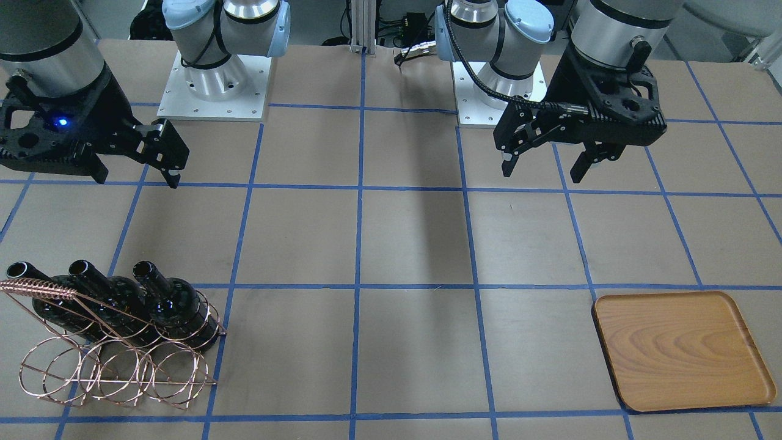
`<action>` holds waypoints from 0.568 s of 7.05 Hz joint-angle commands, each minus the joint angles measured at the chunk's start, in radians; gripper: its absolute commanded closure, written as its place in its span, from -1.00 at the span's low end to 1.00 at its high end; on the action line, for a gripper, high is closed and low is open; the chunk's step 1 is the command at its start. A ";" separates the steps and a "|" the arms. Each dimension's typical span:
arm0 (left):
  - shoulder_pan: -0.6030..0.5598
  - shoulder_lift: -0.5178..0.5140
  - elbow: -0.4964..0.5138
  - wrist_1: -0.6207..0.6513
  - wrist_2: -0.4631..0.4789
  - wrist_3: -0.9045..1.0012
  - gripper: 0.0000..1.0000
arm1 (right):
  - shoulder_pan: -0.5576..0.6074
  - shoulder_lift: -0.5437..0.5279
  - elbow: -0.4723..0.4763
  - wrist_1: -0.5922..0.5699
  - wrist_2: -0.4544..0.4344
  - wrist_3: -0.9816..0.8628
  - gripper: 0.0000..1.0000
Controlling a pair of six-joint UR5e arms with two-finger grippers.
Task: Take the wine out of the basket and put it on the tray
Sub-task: 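Lower the right gripper onto the middle dark bottle in the wire rack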
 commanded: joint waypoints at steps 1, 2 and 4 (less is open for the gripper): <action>0.000 -0.001 0.000 0.000 0.001 0.003 -1.00 | -0.060 0.052 -0.021 -0.068 -0.021 -0.153 -1.00; 0.000 -0.001 0.000 0.000 0.002 0.001 -1.00 | -0.100 0.096 -0.058 -0.073 -0.012 -0.178 -1.00; 0.000 0.001 -0.002 0.000 0.000 0.003 -1.00 | -0.104 0.199 -0.115 -0.128 -0.012 -0.226 -1.00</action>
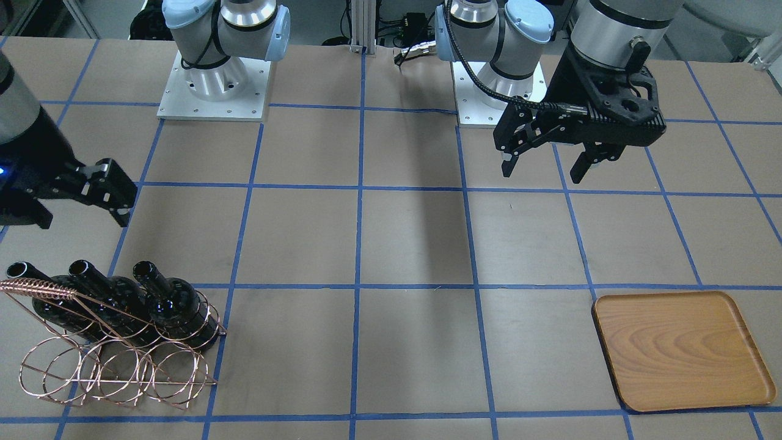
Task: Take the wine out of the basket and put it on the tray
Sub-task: 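Lower the right gripper onto the middle dark bottle in the wire rack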
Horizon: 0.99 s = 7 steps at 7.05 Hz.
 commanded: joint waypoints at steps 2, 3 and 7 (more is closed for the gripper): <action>0.000 0.001 0.000 0.000 0.000 -0.001 -1.00 | -0.007 0.099 -0.018 -0.052 -0.001 -0.025 -0.93; 0.000 -0.001 0.000 0.000 0.000 -0.001 -1.00 | -0.011 0.104 -0.013 -0.051 -0.010 -0.028 -0.88; -0.002 0.004 0.000 -0.003 0.000 0.000 -1.00 | -0.027 0.096 0.033 -0.028 -0.010 -0.033 -0.01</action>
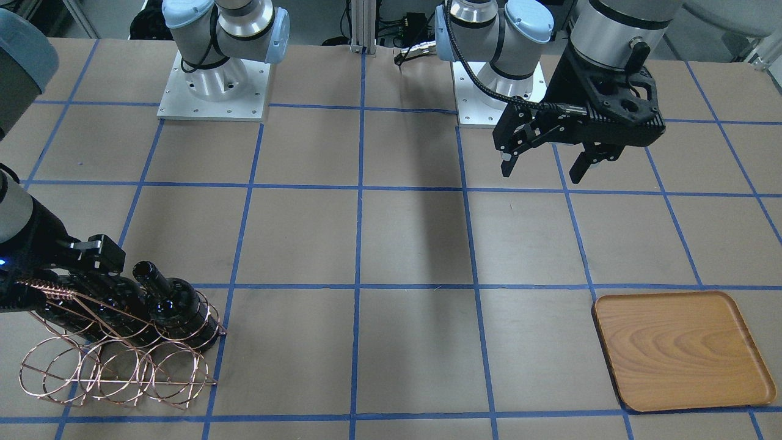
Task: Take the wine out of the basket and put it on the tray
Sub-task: 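Lower the right gripper onto the middle dark bottle in the wire rack, then grasp the bottle neck with the right gripper and pull it out of the rack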
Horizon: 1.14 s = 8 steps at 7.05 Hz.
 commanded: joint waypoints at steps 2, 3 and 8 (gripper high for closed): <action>-0.001 0.007 0.000 -0.002 0.006 -0.002 -1.00 | -0.001 -0.005 0.004 0.008 0.006 0.000 0.85; -0.001 0.007 -0.002 -0.002 0.005 -0.003 -1.00 | -0.001 -0.011 0.000 0.010 0.006 0.006 1.00; -0.001 0.015 -0.002 -0.002 0.011 0.003 -1.00 | -0.001 -0.200 -0.058 0.127 -0.054 0.005 1.00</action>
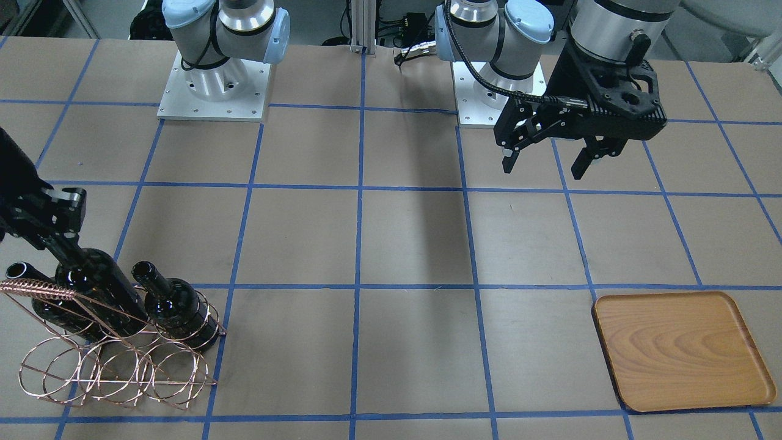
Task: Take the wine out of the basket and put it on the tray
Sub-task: 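Grasp the bottle neck with the right gripper and pull it out of the rack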
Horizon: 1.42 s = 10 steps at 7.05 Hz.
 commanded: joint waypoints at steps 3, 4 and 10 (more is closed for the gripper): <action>0.000 0.010 0.000 0.000 0.005 0.000 -1.00 | 0.011 -0.131 -0.040 0.225 -0.022 0.015 1.00; 0.000 0.010 0.000 0.000 0.005 0.002 -1.00 | 0.023 -0.133 -0.034 0.260 -0.017 0.071 1.00; 0.031 0.036 0.001 -0.015 0.008 0.003 -1.00 | 0.450 -0.102 0.123 0.083 0.021 0.648 1.00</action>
